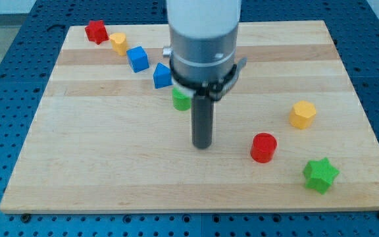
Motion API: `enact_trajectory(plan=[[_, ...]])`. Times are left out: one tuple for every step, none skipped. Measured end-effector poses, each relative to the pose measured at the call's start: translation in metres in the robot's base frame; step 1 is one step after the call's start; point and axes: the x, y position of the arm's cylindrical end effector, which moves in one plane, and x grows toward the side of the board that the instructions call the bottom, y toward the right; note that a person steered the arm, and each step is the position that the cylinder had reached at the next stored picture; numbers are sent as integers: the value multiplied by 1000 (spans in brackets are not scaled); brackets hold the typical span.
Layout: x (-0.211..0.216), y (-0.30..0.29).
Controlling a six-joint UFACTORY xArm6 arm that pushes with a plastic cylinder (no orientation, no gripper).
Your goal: Nudge the red circle a bit right
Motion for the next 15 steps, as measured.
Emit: enact_trajectory(plan=[[40, 13], [49, 62], [45, 111], [21, 141], [-28, 145], [-19, 145], [30, 142], [50, 124], [31, 81], [-14, 64], [-32, 62], [-10, 62], [7, 63], [10, 73], [5, 74]])
